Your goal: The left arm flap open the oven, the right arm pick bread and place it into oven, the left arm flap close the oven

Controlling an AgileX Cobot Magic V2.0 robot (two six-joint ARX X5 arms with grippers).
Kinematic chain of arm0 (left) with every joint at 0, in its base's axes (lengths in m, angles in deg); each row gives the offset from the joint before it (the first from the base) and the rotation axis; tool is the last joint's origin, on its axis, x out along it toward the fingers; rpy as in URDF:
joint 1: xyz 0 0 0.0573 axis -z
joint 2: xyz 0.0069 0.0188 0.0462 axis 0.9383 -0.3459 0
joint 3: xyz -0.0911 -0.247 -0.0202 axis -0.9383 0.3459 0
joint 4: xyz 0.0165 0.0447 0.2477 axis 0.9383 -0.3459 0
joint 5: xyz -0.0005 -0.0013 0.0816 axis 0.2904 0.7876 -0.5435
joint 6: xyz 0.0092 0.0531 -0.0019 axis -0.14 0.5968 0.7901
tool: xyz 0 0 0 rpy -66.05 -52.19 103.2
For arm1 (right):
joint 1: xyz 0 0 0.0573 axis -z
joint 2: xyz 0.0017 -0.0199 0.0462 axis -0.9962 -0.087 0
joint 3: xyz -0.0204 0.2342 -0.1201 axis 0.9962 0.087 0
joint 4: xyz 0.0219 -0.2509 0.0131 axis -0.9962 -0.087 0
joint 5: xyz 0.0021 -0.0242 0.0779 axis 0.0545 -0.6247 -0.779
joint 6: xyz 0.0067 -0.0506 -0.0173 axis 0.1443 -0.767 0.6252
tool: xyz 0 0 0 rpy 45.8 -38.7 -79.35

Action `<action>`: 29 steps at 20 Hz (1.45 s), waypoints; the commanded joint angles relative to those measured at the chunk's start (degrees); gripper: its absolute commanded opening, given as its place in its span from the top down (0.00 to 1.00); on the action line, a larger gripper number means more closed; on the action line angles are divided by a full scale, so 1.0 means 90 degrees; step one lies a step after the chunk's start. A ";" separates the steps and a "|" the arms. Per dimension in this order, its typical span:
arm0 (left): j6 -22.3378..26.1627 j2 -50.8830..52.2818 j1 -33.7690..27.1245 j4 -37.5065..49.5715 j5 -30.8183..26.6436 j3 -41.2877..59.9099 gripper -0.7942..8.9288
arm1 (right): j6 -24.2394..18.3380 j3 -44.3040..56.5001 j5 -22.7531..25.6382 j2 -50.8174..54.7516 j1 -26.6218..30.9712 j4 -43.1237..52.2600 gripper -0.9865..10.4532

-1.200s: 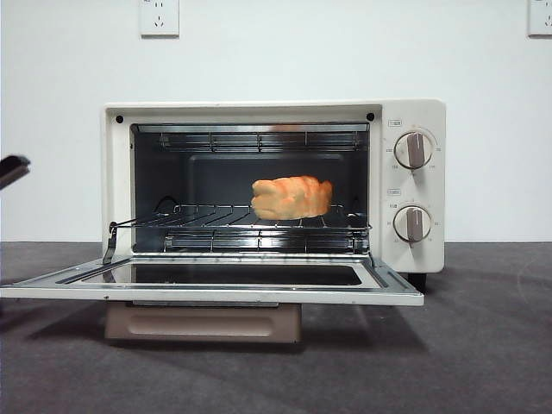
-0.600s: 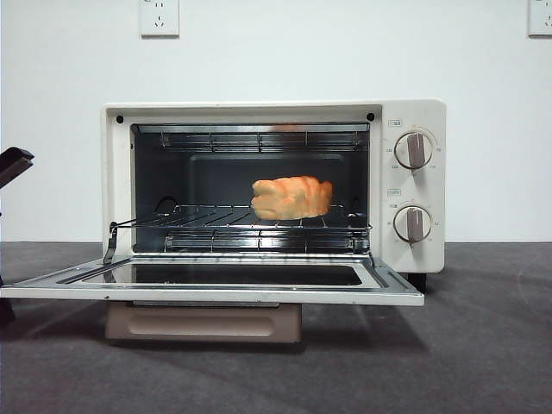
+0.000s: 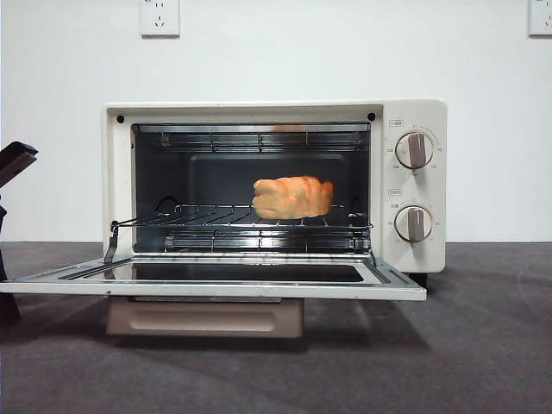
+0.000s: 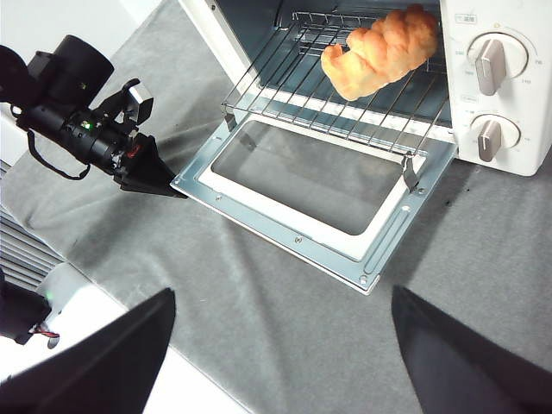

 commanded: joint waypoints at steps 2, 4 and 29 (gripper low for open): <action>0.0053 -0.0063 0.0029 0.0131 0.0486 -0.0087 0.90 | 0.0068 -0.0124 0.0000 -0.0015 -0.0032 0.0073 0.56; 0.0046 0.0017 0.0015 0.0131 0.0600 -0.0129 0.90 | 0.0068 -0.0124 0.0000 -0.0015 -0.0032 0.0073 0.56; -0.1562 0.2193 0.0005 0.2132 0.0906 -0.1122 0.90 | 0.0063 -0.0124 0.0002 -0.0015 -0.0032 0.0335 0.56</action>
